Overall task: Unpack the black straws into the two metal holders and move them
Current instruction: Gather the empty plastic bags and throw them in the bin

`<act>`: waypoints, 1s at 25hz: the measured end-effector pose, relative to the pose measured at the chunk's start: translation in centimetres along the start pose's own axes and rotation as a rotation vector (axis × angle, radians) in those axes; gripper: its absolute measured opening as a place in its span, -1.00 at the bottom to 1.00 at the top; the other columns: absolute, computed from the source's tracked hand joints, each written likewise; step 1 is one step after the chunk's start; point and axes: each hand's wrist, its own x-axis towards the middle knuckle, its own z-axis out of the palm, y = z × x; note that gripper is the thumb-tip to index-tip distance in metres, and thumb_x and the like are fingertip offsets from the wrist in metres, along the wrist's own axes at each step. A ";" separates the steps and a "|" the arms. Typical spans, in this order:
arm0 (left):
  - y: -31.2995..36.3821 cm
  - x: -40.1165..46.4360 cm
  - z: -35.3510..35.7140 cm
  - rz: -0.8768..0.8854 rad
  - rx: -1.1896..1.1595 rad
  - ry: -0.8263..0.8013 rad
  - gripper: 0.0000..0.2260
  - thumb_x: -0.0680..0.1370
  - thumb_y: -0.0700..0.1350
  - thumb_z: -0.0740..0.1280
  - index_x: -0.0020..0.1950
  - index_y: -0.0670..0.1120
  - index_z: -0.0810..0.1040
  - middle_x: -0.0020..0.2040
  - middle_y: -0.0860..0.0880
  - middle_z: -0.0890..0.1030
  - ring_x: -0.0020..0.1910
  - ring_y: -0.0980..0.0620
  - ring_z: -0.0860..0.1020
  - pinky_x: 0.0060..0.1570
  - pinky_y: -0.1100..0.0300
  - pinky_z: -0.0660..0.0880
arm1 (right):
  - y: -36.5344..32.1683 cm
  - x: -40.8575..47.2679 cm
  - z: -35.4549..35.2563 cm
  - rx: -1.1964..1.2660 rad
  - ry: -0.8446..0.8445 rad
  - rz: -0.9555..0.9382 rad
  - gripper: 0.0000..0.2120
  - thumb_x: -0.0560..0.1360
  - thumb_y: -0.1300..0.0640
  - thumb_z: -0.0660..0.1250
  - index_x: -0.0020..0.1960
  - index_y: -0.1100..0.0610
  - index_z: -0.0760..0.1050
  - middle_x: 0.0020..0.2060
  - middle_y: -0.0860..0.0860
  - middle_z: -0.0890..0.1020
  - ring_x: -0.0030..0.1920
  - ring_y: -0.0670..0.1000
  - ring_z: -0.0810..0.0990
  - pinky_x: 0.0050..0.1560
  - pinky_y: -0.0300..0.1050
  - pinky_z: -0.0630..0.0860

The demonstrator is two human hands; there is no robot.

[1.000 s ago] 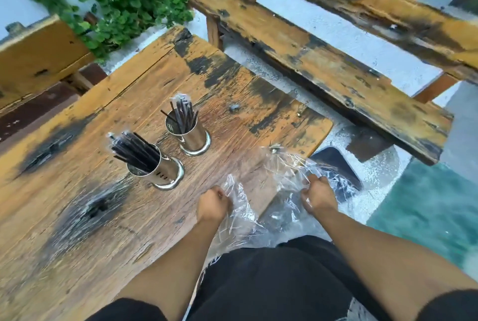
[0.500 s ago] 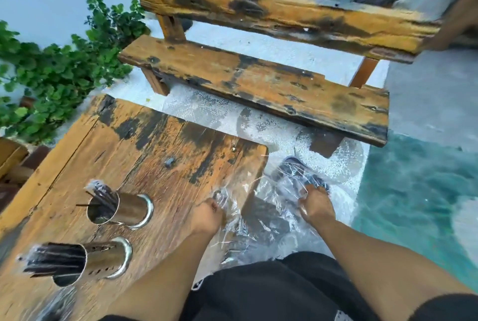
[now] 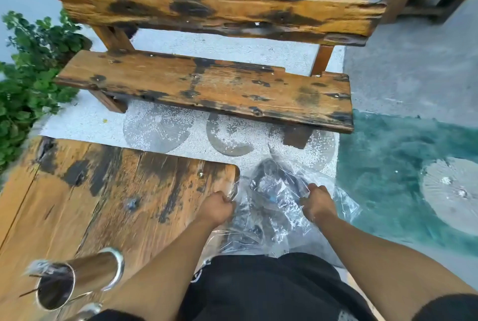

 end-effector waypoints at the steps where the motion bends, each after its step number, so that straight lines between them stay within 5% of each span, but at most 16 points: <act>1: 0.9 1.1 -0.2 0.021 -0.015 -0.044 -0.83 0.51 0.00 0.30 0.02 -0.06 0.53 -0.14 -0.03 0.65 -0.12 0.00 0.63 -0.03 0.07 0.61 | 0.2 0.2 -0.3 0.002 -0.010 0.035 -0.60 0.59 0.27 0.29 0.42 0.18 0.42 0.29 0.19 0.46 0.21 0.22 0.57 0.07 -0.10 0.47; 4: 3.7 4.8 -1.0 0.075 0.001 -0.165 -0.81 0.49 -0.02 0.31 0.00 -0.09 0.57 -0.06 -0.07 0.66 -0.04 -0.02 0.63 0.03 0.07 0.58 | 0.3 1.2 -1.4 0.096 0.019 0.167 -0.65 0.58 0.20 0.32 0.36 0.18 0.48 0.24 0.19 0.50 0.16 0.23 0.60 0.14 -0.01 0.58; 8: 6.9 7.8 -2.4 0.131 0.037 -0.305 -0.89 0.48 -0.09 0.32 -0.23 -0.08 0.49 -0.28 -0.01 0.48 -0.27 0.01 0.44 -0.18 0.14 0.34 | 0.6 2.8 -2.2 0.096 0.004 0.270 -0.67 0.57 0.17 0.35 0.32 0.20 0.50 0.23 0.23 0.57 0.19 0.23 0.59 0.12 -0.04 0.55; 11: 8.3 9.2 -2.8 0.138 0.131 -0.412 -0.78 0.56 -0.14 0.35 0.16 -0.20 0.57 0.00 -0.10 0.57 -0.04 -0.04 0.52 -0.08 0.12 0.40 | 0.7 4.3 -2.4 0.189 -0.048 0.336 -0.82 0.60 0.20 0.32 0.18 0.07 0.55 0.14 0.11 0.60 -0.18 0.00 0.62 -0.44 -0.34 0.47; 15: 9.7 11.3 -1.9 0.143 0.237 -0.505 -0.44 0.59 -0.20 0.37 0.56 -0.18 0.27 0.43 -0.21 0.46 0.32 -0.16 0.52 -0.02 0.23 0.44 | 1.8 7.6 -1.6 0.124 -0.073 0.321 -0.88 0.59 0.23 0.28 0.10 0.14 0.55 0.01 0.15 0.59 -0.43 -0.03 0.60 -0.42 -0.26 0.45; 17: 10.2 12.9 -0.9 0.158 0.280 -0.432 -0.44 0.58 -0.24 0.38 0.56 -0.17 0.29 0.40 -0.20 0.48 0.21 -0.12 0.57 -0.11 0.24 0.50 | 2.7 10.1 -0.6 0.114 -0.066 0.286 -0.83 0.54 0.18 0.30 0.11 0.10 0.58 0.07 0.15 0.58 -0.24 0.05 0.62 -0.19 -0.15 0.51; 19: 11.0 14.6 0.6 0.175 0.336 -0.336 -0.56 0.57 -0.24 0.39 0.44 -0.19 0.43 0.30 -0.19 0.55 0.15 -0.11 0.59 0.04 0.11 0.56 | 3.1 11.9 0.5 0.144 -0.095 0.291 -0.77 0.53 0.13 0.33 0.17 0.06 0.60 0.12 0.13 0.61 0.00 0.15 0.63 0.02 -0.09 0.57; 25: 12.2 23.0 8.0 0.130 0.488 -0.300 -0.63 0.56 -0.28 0.35 0.37 -0.22 0.47 0.17 -0.19 0.60 0.14 -0.16 0.62 0.14 0.04 0.58 | 4.5 18.7 4.8 0.230 -0.218 0.239 -0.54 0.57 0.19 0.35 0.44 0.11 0.36 0.19 0.24 0.61 0.16 0.24 0.61 0.08 -0.05 0.51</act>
